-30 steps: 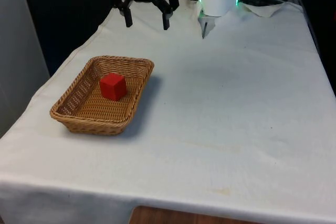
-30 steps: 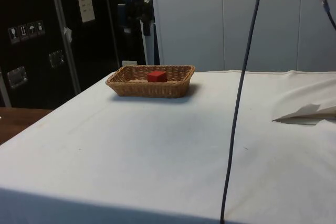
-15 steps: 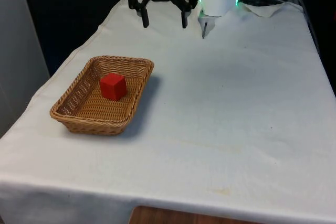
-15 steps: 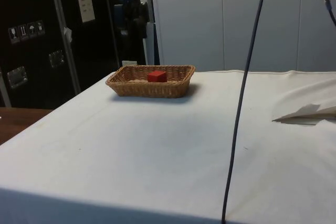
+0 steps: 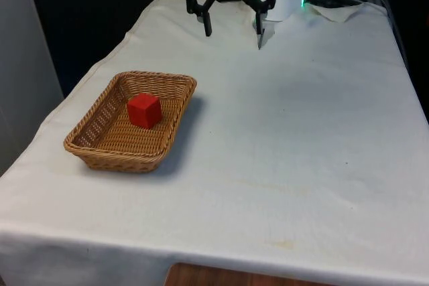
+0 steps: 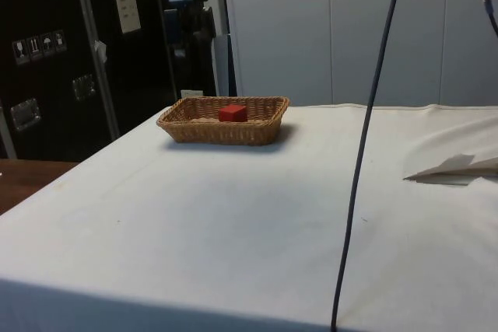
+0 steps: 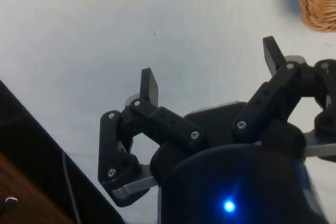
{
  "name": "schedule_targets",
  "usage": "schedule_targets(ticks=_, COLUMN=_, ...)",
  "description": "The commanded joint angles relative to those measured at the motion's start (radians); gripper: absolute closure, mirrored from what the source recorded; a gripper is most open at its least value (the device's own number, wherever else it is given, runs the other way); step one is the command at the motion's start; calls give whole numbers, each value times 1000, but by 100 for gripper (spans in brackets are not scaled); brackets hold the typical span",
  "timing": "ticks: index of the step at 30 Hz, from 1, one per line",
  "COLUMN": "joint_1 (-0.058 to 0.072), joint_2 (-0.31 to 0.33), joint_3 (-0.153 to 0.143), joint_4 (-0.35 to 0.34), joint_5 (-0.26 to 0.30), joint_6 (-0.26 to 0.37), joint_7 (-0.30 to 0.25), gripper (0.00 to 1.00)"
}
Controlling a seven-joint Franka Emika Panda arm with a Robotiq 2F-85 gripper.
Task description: Pick up the cube and place it into the basket.
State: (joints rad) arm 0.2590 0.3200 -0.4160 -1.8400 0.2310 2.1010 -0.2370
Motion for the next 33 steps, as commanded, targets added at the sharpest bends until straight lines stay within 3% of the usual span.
schedule_targets(ticks=1, joint_1=8, joint_2=-10, joint_3=0, joint_4=-11, joint_5=-10, joint_6=8, joint_7=8, gripper=0)
schedule_targets(ticks=4, joint_1=8, joint_2=-21, joint_3=15, joint_4=-24, joint_5=-13, joint_6=8, joint_7=7, gripper=0)
schedule_targets(ticks=5, joint_1=0, joint_2=-10, joint_3=16, joint_4=-11, joint_5=-3, joint_6=0, joint_7=0, gripper=0)
schedule_targets(ticks=6, joint_1=8, joint_2=-24, joint_3=19, joint_4=-28, joint_5=-14, joint_6=8, joint_7=7, gripper=0)
schedule_targets(ticks=12, joint_1=8, joint_2=-49, joint_3=44, joint_4=-57, joint_5=-20, joint_6=11, joint_7=8, gripper=0)
schedule_targets(ticks=13, joint_1=0, joint_2=-37, joint_3=46, joint_4=-43, joint_5=-9, joint_6=0, joint_7=0, gripper=0)
schedule_targets(ticks=14, joint_1=8, joint_2=-54, joint_3=48, joint_4=-62, joint_5=-21, joint_6=12, joint_7=9, gripper=0)
schedule_targets(ticks=22, joint_1=7, joint_2=-105, joint_3=74, joint_4=-125, joint_5=-38, joint_6=35, joint_7=19, gripper=0)
schedule_targets(ticks=23, joint_1=0, joint_2=-97, joint_3=77, joint_4=-114, joint_5=-26, joint_6=18, joint_7=7, gripper=0)
schedule_targets(ticks=24, joint_1=7, joint_2=-111, joint_3=77, joint_4=-134, joint_5=-40, joint_6=40, joint_7=21, gripper=0)
schedule_targets(ticks=31, joint_1=6, joint_2=-159, joint_3=102, joint_4=-194, joint_5=-54, joint_6=65, joint_7=31, gripper=0)
schedule_targets(ticks=32, joint_1=0, joint_2=-153, joint_3=105, joint_4=-185, joint_5=-42, joint_6=50, joint_7=19, gripper=0)
schedule_targets(ticks=33, joint_1=6, joint_2=-165, joint_3=105, joint_4=-200, joint_5=-55, joint_6=67, joint_7=32, gripper=0)
